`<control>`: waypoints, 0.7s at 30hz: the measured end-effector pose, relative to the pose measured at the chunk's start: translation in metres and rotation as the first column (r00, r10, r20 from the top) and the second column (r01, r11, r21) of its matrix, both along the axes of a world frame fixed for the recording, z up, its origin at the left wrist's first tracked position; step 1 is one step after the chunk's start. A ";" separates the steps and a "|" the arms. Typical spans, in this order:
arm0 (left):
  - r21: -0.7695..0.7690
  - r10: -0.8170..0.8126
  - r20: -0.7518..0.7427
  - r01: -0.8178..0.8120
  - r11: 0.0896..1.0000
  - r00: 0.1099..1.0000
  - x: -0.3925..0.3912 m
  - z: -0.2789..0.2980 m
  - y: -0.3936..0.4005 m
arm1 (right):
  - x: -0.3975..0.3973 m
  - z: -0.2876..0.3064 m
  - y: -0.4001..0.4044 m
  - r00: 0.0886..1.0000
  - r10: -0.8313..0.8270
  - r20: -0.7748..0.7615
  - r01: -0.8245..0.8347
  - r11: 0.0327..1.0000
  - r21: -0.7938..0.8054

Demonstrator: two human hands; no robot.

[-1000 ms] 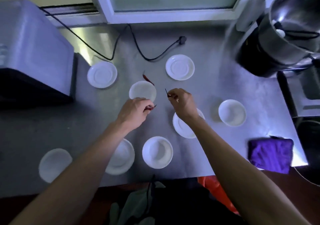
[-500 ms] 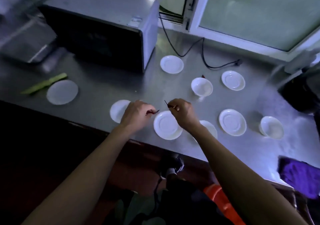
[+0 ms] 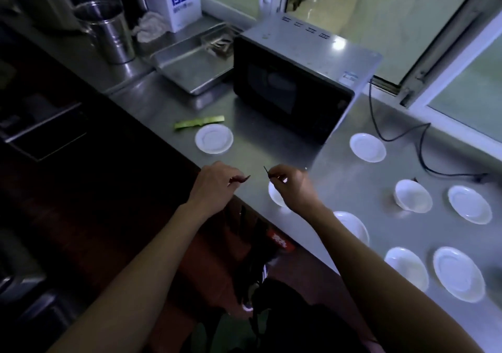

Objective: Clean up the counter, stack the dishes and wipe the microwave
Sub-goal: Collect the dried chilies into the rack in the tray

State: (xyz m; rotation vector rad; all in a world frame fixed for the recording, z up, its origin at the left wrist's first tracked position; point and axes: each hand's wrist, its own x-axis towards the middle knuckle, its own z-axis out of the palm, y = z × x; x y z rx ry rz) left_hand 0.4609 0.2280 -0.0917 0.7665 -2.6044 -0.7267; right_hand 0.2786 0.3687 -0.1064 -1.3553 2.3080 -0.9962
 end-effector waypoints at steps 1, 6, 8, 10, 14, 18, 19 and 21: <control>0.008 0.022 0.006 -0.022 1.000 1.000 0.004 0.000 -0.010 | 0.002 0.000 -0.013 1.000 0.021 -0.004 -0.020 1.000 0.011; 0.012 0.113 0.035 -0.113 0.993 0.993 0.017 -0.005 -0.063 | 0.003 -0.004 -0.079 0.994 0.105 -0.013 -0.105 0.994 0.002; 0.007 0.141 0.065 -0.142 0.990 0.988 0.020 -0.007 -0.085 | 0.000 -0.007 -0.105 0.993 0.115 0.007 -0.115 0.993 -0.002; -0.006 0.158 0.104 -0.159 0.987 0.982 0.021 -0.009 -0.111 | -0.005 -0.009 -0.135 0.991 0.132 0.031 -0.132 0.991 0.005; -0.047 0.205 0.152 -0.200 0.979 0.967 0.021 -0.005 -0.161 | -0.010 -0.008 -0.194 0.985 0.149 0.085 -0.151 0.989 0.011; -0.064 0.271 0.167 -0.264 0.962 0.948 0.024 -0.003 -0.199 | -0.011 -0.006 -0.247 0.963 0.215 0.165 -0.218 0.976 0.004; -0.071 0.290 0.182 -0.282 0.957 0.940 0.026 -0.003 -0.207 | -0.011 -0.006 -0.260 0.959 0.231 0.165 -0.235 0.972 0.008; -0.074 0.313 0.221 -0.305 0.950 0.923 0.028 -0.002 -0.221 | -0.012 -0.005 -0.281 0.954 0.257 0.155 -0.263 0.965 0.016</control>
